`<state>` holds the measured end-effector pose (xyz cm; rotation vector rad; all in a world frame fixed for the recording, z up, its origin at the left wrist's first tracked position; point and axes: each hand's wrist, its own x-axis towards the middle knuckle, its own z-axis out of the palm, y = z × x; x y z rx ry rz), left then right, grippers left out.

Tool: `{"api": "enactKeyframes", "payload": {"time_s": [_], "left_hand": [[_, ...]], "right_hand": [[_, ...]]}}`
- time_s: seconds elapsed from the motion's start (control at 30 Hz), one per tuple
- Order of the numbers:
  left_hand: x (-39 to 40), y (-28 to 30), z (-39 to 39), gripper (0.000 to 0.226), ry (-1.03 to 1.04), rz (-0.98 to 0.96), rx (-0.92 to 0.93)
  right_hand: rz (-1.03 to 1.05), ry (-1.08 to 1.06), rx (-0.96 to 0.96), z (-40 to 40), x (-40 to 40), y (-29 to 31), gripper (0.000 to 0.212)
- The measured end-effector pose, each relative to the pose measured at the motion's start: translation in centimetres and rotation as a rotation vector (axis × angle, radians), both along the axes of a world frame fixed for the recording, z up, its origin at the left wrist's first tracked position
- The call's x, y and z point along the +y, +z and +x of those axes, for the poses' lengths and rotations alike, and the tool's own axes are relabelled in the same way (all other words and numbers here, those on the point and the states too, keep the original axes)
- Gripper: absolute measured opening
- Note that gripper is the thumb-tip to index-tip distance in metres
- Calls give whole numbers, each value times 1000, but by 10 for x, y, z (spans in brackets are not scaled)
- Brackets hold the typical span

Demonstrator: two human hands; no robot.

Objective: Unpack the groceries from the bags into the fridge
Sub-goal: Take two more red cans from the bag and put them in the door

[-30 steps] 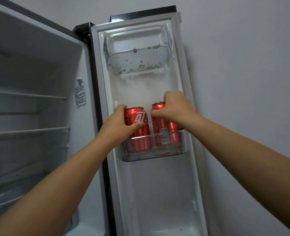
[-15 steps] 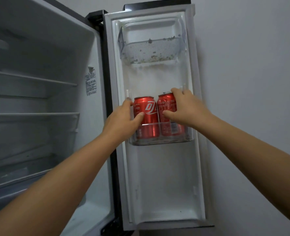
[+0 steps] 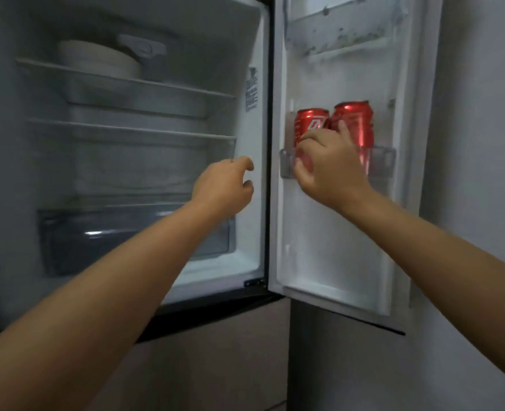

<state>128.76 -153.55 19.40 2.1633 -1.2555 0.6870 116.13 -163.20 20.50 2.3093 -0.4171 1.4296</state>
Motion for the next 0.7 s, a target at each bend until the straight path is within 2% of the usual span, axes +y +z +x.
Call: {"api": "enactKeyframes", "payload": {"time_s": [0.07,0.17,0.33,0.53,0.7], "left_hand": [[37,-23,0,37,126,57,27],[113,-59,-5,35,334,181,67],[268,-107,-45,35,693,311,160],[471,-150,-140,34,1061,293,337],[639,-178,-258,30,1293,288,428]], "right_hand": [[-20,158,63,10,24,-23,29],[102,357,237,28,74,-57,34],[262,613,347,44,198,-101,25],[293,977,505,21,397,-145,26],[323,1204,629,-57,580,-184,31]]}}
